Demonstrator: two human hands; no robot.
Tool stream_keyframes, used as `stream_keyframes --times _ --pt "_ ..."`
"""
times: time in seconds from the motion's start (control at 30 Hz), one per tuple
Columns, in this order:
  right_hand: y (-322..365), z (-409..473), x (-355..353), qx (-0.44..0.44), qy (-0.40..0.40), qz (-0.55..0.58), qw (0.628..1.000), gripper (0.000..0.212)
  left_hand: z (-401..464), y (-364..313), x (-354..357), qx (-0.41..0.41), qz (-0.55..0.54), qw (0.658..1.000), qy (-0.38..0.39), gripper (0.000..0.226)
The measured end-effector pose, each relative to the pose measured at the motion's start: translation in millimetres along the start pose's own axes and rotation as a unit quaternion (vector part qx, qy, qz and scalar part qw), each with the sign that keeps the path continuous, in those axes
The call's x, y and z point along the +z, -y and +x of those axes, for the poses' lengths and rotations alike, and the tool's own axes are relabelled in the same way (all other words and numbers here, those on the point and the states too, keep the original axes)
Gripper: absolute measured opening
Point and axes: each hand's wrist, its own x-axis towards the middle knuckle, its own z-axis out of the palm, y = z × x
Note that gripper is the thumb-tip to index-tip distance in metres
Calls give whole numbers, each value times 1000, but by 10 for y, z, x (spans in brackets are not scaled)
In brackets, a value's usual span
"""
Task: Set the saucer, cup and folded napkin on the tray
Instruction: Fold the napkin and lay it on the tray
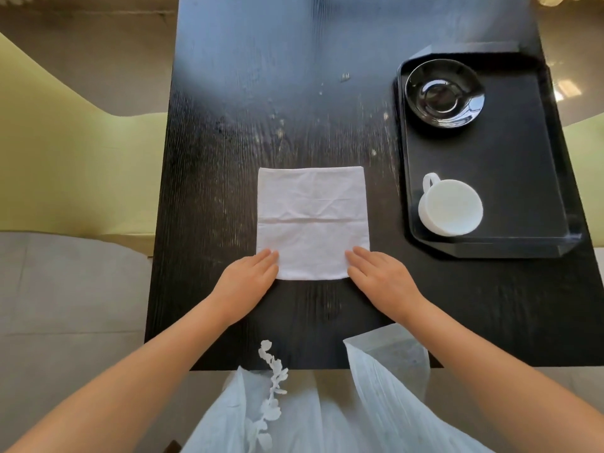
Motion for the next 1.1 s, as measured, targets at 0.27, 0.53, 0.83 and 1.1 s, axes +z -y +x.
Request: stream_keyframes --times 0.27,0.53,0.83,1.1 --pt "58 -82 -14 32 13 54 998 28 -107 57 41 -11 -69 996 -57 36" --pt "56 -44 -215 123 145 143 971 10 -68 200 -104 -77 -182 975 96 21" --pt "-431 542 -447 245 -25 233 941 5 346 634 -482 -188 -322 923 -93 20" --pt "-659 876 -165 305 -73 204 927 6 804 750 -401 -214 -274 920 -180 14"
